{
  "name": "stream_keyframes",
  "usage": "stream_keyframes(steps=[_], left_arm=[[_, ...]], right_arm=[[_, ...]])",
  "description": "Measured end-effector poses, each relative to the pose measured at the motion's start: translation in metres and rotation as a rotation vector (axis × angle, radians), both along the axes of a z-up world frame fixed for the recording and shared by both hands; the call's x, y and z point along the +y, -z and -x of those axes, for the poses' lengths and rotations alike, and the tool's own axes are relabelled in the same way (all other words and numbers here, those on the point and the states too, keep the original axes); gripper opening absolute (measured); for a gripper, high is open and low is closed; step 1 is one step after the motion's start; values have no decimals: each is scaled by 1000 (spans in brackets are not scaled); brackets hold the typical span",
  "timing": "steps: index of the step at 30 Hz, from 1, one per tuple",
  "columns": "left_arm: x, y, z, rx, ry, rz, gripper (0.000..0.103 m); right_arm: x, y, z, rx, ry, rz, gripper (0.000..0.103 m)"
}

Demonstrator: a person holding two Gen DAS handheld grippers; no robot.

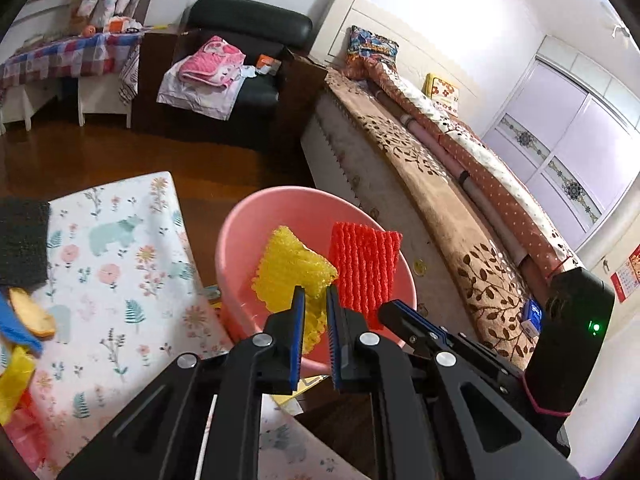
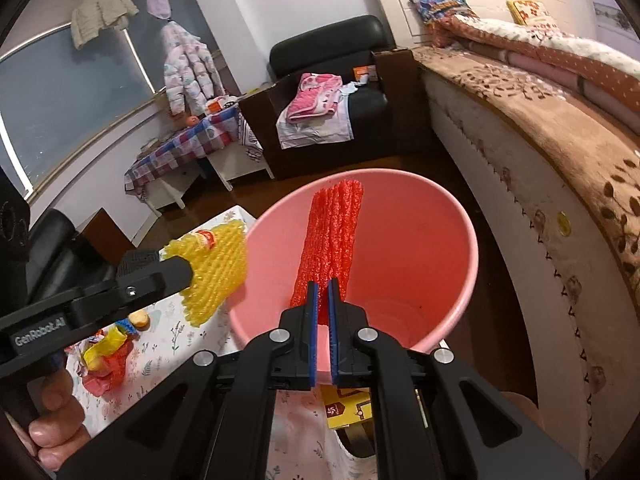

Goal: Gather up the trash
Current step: 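Carry both foam nets to the pink bucket and open both tools to drop them, then move both open tools back over the trash pile on the table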

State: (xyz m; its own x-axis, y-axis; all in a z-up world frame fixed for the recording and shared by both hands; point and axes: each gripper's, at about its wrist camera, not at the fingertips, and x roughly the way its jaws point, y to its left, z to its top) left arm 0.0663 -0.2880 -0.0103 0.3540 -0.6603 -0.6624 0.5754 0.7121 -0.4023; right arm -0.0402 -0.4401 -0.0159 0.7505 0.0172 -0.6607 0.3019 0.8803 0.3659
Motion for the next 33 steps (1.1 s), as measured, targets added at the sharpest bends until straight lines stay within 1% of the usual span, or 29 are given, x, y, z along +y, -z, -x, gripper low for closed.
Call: stream_keyframes(steps=[1,2,3,4,5,11,17,23,33], left_arm=[[0,1,-1,7,1,3,17],[-1,2,-1,10,0,6,25],[-1,2,-2,8,-5,7,29],[0,2,-2,3,-10,6,35],[2,1,-2,0,-12,5,36],[14,-4,-2,-15,-38,9,36],[31,-7,0,-26,-78,0,36],[50,-8,5,-38,-128,-28,36],[91,-13,17,-93,-232,-105,36]], right_arm=[[-1,2,0,4,-1,-6,7],[-2,3,0,8,-2,-12,11],[-4,4,1,12,-1,-20,16],[-5,5,0,11,0,-28,26],[-5,6,0,10,4,-35,32],[2,6,0,22,-8,-26,32],[14,1,1,14,-39,-12,32],[31,-2,-1,16,-86,-4,32],[69,-11,-3,24,-179,31,32]])
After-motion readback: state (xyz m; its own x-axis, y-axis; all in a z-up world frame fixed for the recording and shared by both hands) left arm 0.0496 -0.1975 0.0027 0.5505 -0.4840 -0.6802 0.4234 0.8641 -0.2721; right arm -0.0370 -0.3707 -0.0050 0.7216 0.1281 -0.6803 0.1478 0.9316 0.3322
